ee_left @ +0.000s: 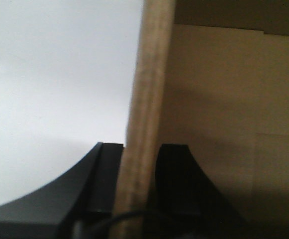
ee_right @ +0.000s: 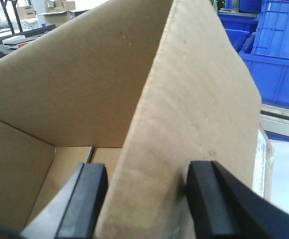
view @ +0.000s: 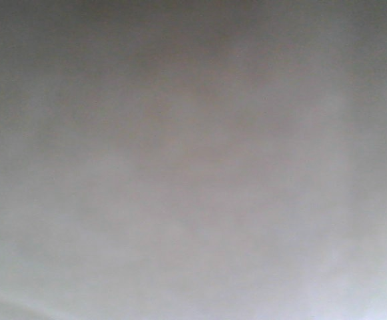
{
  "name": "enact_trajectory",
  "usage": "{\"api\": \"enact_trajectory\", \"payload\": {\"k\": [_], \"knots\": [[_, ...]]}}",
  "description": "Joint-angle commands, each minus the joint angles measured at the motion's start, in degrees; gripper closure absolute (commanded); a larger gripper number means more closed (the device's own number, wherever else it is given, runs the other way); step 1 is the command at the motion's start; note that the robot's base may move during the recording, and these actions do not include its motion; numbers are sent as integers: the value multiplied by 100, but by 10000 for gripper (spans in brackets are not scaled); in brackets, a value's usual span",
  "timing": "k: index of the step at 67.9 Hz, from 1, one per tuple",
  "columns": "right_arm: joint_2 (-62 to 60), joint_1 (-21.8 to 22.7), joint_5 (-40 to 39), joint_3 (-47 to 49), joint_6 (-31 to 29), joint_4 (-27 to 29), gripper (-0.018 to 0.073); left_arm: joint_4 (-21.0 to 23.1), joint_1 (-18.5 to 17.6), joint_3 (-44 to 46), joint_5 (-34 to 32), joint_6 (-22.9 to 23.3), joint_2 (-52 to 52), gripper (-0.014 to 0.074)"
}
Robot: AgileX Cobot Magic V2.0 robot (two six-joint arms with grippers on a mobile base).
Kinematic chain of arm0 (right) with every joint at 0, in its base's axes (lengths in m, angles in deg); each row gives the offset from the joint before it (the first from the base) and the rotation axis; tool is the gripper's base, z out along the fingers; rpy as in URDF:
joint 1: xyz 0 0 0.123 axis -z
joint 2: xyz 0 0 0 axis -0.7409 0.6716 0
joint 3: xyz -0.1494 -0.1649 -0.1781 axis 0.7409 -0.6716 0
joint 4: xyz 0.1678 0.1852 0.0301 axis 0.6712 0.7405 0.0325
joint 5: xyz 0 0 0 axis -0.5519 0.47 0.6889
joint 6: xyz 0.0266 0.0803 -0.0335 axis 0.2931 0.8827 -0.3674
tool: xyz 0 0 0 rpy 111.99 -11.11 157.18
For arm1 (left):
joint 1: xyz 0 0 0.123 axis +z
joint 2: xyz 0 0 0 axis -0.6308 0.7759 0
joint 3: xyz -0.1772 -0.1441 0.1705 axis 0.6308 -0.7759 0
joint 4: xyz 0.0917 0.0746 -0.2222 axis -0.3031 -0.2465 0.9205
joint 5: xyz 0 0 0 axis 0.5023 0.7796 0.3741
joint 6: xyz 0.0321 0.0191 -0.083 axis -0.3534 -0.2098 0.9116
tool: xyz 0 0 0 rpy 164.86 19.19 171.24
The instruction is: Grab box from left shelf to table start
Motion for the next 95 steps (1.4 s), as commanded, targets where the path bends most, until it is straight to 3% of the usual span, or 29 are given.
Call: {"api": "enact_trajectory", "payload": {"k": [1,22,39,63,78,95], "knots": [[54,19,-431,165,-2,-180,502,-30,-99,172,122,-641,35,688],[688,19,216,599,203,-205,502,-566,-99,1646,286,-641,439,688],[2005,19,1413,1738,348,-541,502,-676,-99,3261,1008,-641,1913,688],[3806,19,3015,3042,967,-2151,502,-687,-99,4992,1899,-641,4154,688],[4674,19,2761,3123,967,-2330,502,-691,-99,5734,2153,-641,5385,688],[5691,19,2075,3123,911,-2335,502,-487,-99,5979,2096,-641,6415,688]]}}
